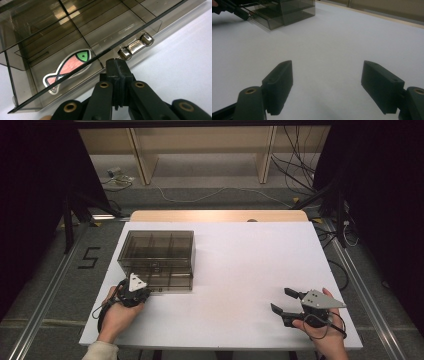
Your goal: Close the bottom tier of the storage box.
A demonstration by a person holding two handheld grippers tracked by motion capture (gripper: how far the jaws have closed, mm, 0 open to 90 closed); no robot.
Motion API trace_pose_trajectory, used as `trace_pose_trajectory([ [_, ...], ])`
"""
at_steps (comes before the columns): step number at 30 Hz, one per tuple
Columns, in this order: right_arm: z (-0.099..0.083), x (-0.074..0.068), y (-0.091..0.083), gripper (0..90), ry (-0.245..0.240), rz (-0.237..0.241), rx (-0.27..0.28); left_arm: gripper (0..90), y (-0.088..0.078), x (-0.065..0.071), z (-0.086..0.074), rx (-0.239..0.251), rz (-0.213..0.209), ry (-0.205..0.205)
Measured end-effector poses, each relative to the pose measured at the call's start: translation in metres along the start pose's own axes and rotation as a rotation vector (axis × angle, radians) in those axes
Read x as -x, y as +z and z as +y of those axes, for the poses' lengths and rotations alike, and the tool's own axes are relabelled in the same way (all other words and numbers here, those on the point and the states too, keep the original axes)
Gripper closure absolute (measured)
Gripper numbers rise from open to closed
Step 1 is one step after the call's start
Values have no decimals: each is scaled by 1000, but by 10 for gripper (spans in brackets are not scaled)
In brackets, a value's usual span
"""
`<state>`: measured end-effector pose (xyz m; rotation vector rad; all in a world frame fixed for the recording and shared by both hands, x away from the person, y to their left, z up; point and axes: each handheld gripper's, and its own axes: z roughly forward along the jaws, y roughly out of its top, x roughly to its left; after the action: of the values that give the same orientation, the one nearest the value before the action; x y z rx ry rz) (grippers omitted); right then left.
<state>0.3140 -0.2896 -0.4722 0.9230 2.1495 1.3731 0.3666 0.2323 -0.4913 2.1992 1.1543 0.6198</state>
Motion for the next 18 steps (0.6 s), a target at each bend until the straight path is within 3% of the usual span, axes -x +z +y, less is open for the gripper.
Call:
trace_pose_trajectory([
  [18, 0, 0, 0, 260, -1, 0, -2, 898, 4, -3, 6, 6, 19, -2],
])
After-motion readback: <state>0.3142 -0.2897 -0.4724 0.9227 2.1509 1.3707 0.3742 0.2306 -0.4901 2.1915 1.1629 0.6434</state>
